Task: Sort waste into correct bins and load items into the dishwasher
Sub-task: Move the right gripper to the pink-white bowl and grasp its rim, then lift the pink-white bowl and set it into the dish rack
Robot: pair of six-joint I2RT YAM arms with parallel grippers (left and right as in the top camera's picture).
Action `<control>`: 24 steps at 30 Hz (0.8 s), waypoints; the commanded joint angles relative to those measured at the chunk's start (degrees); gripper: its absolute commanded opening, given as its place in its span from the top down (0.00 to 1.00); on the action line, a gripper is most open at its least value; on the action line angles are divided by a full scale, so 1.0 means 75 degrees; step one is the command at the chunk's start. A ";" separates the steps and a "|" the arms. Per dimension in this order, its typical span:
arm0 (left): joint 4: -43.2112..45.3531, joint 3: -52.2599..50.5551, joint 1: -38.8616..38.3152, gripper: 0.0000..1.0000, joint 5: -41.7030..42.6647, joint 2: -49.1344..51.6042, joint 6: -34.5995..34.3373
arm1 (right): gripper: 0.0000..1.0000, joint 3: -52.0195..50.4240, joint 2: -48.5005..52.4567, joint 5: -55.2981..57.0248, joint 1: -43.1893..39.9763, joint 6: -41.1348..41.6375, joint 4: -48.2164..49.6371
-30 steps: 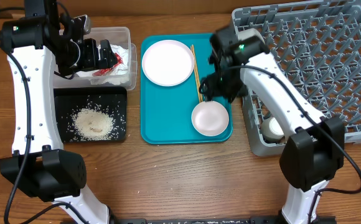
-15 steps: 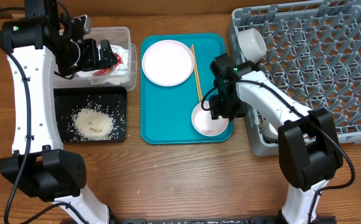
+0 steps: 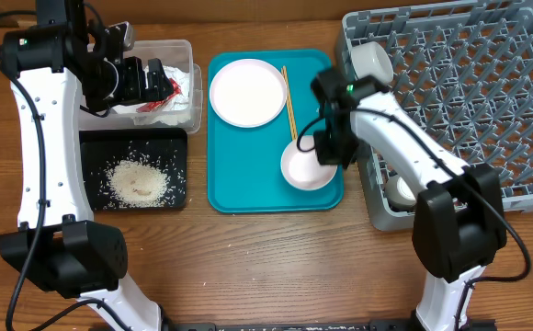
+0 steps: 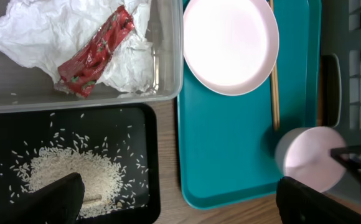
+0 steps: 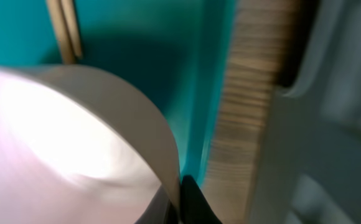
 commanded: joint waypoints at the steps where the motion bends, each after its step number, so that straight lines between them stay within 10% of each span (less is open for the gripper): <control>1: 0.0017 0.0154 -0.0038 0.00 -0.0055 -0.0017 0.0146 | 0.96 0.1457 -0.0592 0.1096 0.0015 0.0315 -0.0580; 13: 0.0017 0.0154 -0.0038 0.00 -0.0055 -0.0017 0.0146 | 0.96 0.4348 -0.1562 0.6540 0.0015 0.2422 -0.3054; 24: 0.0017 0.0154 -0.0038 0.00 -0.0055 -0.0017 0.0146 | 0.96 0.1174 -0.1553 1.0217 0.0015 0.6105 -0.1827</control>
